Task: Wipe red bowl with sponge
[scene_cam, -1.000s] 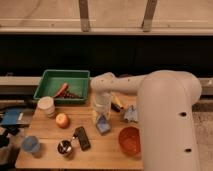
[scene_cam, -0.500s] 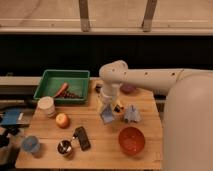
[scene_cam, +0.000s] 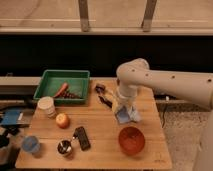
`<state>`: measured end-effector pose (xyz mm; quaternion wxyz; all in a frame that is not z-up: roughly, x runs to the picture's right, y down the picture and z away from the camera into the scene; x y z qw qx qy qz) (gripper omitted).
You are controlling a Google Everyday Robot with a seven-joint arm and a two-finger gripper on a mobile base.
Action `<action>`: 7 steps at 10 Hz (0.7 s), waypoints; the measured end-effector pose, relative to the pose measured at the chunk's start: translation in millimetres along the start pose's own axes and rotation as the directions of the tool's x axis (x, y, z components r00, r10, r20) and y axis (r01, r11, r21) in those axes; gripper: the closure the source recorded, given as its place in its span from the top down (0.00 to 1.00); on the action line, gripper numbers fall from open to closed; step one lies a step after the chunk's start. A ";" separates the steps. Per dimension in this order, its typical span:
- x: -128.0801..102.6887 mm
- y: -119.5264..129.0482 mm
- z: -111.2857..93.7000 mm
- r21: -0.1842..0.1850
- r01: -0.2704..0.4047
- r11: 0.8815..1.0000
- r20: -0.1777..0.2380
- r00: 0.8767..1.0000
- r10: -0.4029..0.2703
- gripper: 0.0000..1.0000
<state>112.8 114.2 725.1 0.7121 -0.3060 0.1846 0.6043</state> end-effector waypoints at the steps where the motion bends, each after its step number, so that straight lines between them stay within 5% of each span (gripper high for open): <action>1: 17.5 -13.2 0.6 0.000 -0.040 0.999 -0.006 0.999 0.040 0.00; 5: 78.5 -36.3 22.5 -0.064 -0.185 0.981 -0.029 0.983 0.184 0.00; 7: 82.4 -35.4 25.5 -0.074 -0.193 0.978 -0.031 0.981 0.191 0.00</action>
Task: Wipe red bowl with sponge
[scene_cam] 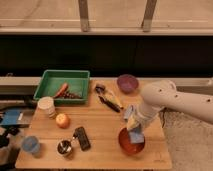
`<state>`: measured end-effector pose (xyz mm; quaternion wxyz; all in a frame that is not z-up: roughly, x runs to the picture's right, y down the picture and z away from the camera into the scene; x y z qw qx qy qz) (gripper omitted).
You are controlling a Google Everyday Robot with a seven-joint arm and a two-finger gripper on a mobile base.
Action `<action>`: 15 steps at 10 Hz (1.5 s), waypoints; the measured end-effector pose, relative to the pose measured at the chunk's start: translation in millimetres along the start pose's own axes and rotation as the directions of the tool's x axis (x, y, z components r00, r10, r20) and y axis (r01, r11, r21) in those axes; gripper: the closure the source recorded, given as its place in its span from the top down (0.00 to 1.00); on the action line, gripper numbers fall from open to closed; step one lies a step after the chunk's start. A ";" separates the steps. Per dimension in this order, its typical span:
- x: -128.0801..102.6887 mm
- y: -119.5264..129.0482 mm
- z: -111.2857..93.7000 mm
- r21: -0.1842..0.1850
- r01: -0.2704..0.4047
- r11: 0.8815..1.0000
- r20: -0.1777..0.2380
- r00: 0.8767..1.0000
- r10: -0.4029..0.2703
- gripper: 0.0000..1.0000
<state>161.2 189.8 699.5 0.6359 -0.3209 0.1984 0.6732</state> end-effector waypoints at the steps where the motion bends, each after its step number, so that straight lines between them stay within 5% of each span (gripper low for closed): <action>1: -0.2 1.4 0.2 -0.001 0.003 1.000 0.000 1.000 -0.003 0.00; 5: -0.6 1.9 1.9 0.013 0.015 1.000 -0.005 1.000 -0.015 0.00; 9: -8.7 28.9 35.0 0.062 0.052 0.997 -0.065 0.997 -0.048 0.00; 15: -11.2 11.7 46.5 0.090 0.028 0.996 -0.093 0.996 -0.019 0.00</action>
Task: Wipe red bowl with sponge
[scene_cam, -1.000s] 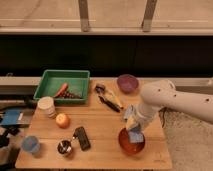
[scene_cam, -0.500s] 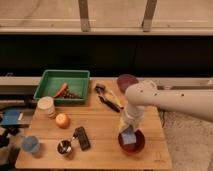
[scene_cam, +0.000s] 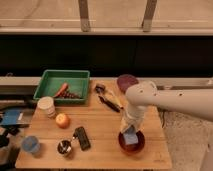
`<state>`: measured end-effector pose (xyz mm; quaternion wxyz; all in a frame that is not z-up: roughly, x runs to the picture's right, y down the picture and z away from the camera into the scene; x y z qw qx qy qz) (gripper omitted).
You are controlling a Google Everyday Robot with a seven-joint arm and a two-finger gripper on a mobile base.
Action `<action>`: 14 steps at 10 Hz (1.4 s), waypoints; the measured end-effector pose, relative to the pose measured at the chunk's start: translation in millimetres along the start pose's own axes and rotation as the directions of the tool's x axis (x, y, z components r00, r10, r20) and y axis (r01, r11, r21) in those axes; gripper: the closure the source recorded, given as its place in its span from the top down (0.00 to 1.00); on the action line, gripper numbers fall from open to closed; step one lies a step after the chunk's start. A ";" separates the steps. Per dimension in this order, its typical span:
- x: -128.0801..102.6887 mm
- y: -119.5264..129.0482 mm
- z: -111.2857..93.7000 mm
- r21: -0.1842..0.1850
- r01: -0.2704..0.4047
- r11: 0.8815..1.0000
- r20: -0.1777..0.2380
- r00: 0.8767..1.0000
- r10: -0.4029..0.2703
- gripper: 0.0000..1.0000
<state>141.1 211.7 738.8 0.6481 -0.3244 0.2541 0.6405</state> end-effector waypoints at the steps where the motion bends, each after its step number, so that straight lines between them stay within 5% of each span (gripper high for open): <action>1: -0.5 -7.6 0.3 0.004 -0.020 1.000 -0.001 1.000 0.020 0.00; 8: -10.3 -26.5 -1.8 0.014 -0.071 0.997 0.000 0.997 0.071 0.00; 14: 9.0 17.9 -7.8 0.006 0.040 0.999 0.026 0.999 -0.041 0.00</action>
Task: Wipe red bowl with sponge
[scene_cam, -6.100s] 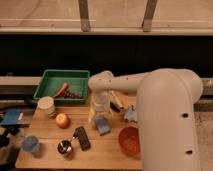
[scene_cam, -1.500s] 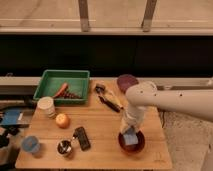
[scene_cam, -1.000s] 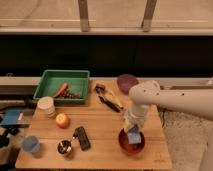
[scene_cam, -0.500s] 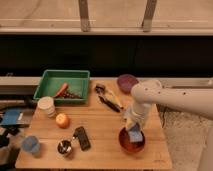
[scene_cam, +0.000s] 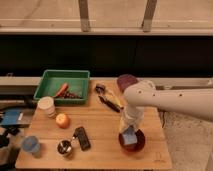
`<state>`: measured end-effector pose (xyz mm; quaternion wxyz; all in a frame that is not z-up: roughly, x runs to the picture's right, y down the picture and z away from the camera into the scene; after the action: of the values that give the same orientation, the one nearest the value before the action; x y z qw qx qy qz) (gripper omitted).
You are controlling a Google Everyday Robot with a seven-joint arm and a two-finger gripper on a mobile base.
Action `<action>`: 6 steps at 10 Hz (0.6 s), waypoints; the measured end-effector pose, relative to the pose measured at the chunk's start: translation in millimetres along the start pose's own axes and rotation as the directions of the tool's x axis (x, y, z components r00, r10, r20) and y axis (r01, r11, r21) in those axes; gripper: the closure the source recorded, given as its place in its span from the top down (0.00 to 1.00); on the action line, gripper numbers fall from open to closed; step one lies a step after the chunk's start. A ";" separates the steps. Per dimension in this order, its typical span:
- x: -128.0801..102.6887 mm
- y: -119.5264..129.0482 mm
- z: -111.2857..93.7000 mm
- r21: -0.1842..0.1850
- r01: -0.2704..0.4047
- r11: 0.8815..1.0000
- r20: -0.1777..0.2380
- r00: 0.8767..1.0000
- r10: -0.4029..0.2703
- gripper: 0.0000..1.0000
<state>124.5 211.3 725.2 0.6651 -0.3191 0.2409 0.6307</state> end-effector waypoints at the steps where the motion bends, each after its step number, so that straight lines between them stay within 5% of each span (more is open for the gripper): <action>1: 7.5 -1.3 2.2 -0.007 -0.005 1.000 -0.002 1.000 0.005 0.00; 6: 26.8 -39.2 9.2 -0.003 -0.097 0.995 -0.017 0.995 0.096 0.00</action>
<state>165.0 236.3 716.9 0.6312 -0.3138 0.2605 0.6598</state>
